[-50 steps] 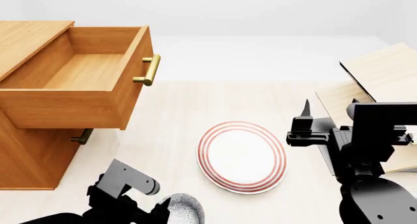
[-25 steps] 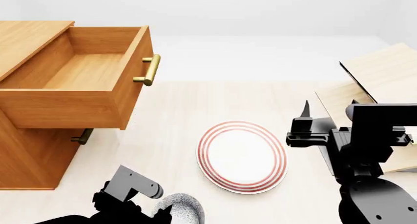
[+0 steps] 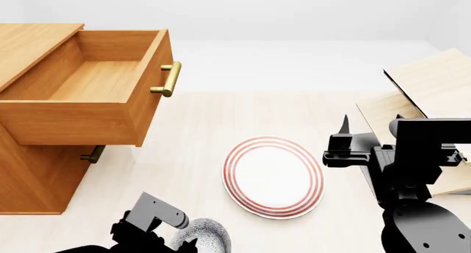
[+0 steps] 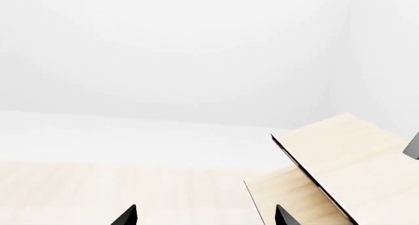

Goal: Open the top drawer of the cabinet and put the bowl in it.

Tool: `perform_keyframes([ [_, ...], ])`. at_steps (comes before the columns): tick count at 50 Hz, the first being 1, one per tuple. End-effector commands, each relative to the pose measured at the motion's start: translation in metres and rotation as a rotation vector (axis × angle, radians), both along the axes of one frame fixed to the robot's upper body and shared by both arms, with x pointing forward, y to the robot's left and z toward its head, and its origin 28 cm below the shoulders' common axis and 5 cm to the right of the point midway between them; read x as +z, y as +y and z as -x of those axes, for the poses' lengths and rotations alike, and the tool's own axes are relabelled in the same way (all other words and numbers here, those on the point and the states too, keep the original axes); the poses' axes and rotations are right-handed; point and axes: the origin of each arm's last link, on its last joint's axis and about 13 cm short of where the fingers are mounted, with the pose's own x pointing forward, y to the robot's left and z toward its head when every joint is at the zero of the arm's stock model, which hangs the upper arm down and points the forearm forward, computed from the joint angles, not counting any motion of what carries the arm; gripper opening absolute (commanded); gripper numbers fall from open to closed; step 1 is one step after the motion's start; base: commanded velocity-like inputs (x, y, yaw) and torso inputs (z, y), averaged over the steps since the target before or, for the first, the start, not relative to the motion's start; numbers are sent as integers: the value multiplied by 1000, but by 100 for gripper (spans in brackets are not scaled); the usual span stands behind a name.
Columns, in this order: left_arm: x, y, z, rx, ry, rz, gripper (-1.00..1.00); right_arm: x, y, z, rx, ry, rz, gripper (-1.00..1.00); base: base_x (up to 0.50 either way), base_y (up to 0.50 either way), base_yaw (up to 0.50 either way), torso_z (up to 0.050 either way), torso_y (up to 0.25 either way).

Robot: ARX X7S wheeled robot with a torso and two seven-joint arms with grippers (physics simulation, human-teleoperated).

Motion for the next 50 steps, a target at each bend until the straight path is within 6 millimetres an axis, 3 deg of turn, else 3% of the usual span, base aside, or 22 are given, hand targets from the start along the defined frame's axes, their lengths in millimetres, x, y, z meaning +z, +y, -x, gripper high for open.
perform_keyframes([
  [1, -6, 0, -2, 3, 17, -3, 100, -1, 0, 0, 0, 3, -1, 100, 0, 0, 0, 0, 0],
  [48, -20, -3, -2, 4, 99, -14, 100, -5, -1, -2, 0, 11, -7, 100, 0, 0, 0, 0, 0],
  [49, -20, -3, -2, 4, 100, -14, -100, -5, -1, -2, 0, 11, -6, 100, 0, 0, 0, 0, 0],
  [50, -21, -3, -1, 5, 101, -14, -100, -5, -1, -2, 0, 10, -6, 100, 0, 0, 0, 0, 0],
])
